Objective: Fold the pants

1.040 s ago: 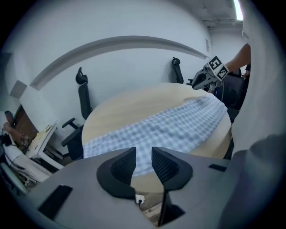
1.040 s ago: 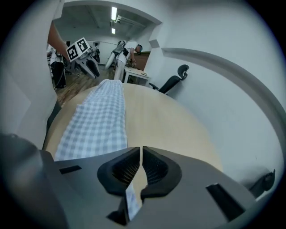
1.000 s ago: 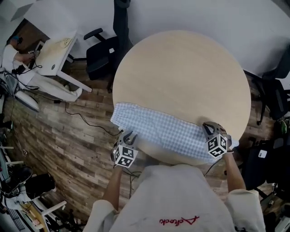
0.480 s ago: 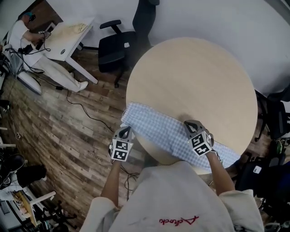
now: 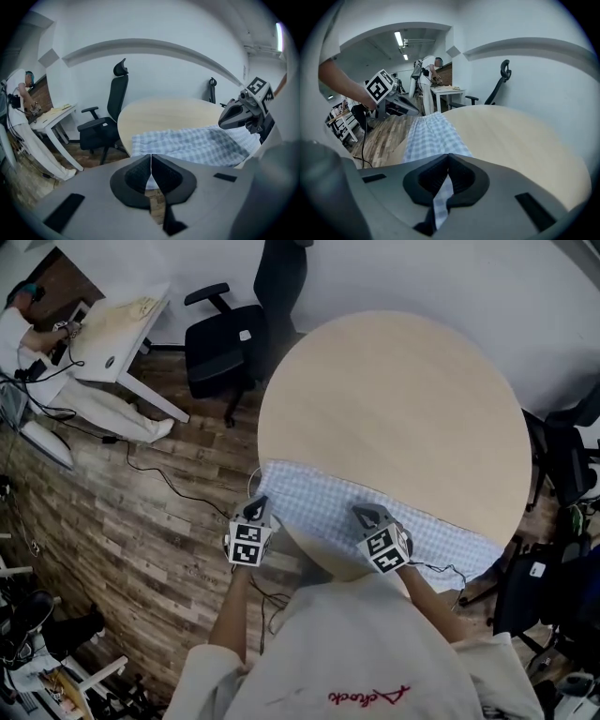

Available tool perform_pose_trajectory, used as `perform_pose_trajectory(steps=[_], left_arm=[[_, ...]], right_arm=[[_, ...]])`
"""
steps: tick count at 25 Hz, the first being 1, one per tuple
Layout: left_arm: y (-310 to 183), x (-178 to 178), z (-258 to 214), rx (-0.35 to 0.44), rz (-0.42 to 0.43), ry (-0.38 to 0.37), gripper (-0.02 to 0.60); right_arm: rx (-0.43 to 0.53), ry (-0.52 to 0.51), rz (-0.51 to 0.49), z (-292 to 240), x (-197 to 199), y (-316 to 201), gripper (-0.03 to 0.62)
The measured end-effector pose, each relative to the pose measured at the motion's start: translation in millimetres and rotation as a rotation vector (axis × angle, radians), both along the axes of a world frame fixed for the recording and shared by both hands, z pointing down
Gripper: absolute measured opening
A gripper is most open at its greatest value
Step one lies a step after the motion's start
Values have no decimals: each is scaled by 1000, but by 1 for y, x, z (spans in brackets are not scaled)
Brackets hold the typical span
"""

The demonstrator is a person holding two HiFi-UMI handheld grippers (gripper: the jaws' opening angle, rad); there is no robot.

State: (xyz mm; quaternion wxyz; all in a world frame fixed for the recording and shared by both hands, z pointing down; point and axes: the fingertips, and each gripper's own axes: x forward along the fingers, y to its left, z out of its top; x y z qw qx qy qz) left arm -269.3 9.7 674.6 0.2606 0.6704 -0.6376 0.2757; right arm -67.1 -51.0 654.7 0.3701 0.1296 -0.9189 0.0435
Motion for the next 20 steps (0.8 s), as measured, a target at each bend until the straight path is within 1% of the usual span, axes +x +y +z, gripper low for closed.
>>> perform_pose_trajectory(steps=[3, 6, 7, 8, 10, 11, 14, 16, 18, 20], left_arm=[[-2, -10, 2, 0, -11, 23, 34], [-2, -20, 11, -1, -29, 78, 37], [-2, -23, 14, 3, -35, 98, 55], [-2, -26, 17, 3, -39, 121, 150], [-2, -31, 27, -9, -39, 171, 225], [-2, -33, 32, -20, -36, 192, 244], [-8, -34, 43, -49, -22, 254, 256], [-16, -35, 45, -60, -2, 271, 256], [-23, -37, 47, -72, 20, 277, 256], [-26, -37, 53, -90, 30, 299, 256]], right_arm=[[-32, 2, -2, 7, -16, 10, 29], [-41, 18, -16, 12, -29, 19, 29], [-41, 25, -26, 13, -33, 22, 29], [-41, 30, -35, 14, -38, 25, 29], [-42, 39, -47, 14, -46, 29, 29], [-43, 42, -50, 15, -49, 31, 29], [-44, 55, -53, 16, -48, 34, 29], [-37, 61, -44, 16, -45, 33, 29], [-22, 58, -8, 14, -38, 26, 29], [-18, 57, 42, 14, -26, 18, 29]])
